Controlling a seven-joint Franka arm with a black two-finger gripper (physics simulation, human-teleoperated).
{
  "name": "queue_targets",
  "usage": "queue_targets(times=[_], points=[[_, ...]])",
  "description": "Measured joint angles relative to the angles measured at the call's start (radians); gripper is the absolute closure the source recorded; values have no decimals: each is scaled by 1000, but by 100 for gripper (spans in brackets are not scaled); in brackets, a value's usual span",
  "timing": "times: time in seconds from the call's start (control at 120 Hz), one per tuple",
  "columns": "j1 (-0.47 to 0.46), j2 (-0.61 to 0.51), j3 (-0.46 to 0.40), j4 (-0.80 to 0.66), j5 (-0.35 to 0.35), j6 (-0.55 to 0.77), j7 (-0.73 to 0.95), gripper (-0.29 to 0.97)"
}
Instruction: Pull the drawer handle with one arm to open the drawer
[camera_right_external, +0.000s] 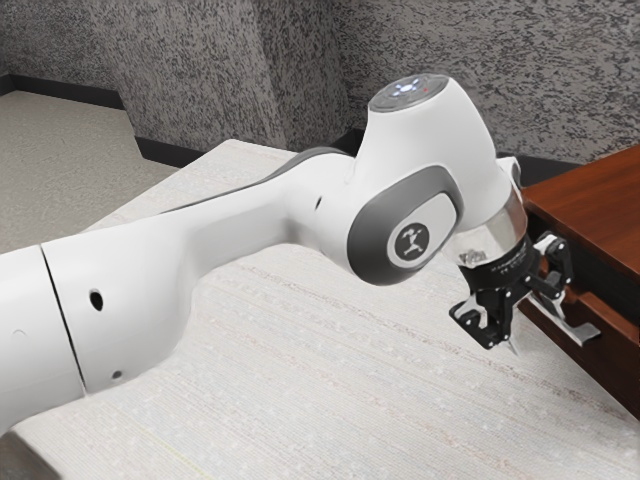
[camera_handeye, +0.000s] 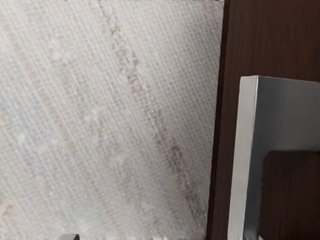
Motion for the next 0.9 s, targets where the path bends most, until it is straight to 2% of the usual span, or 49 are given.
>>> queue_targets(times=[0.9], points=[[0,-194,2,-254,7,43,-1,33]])
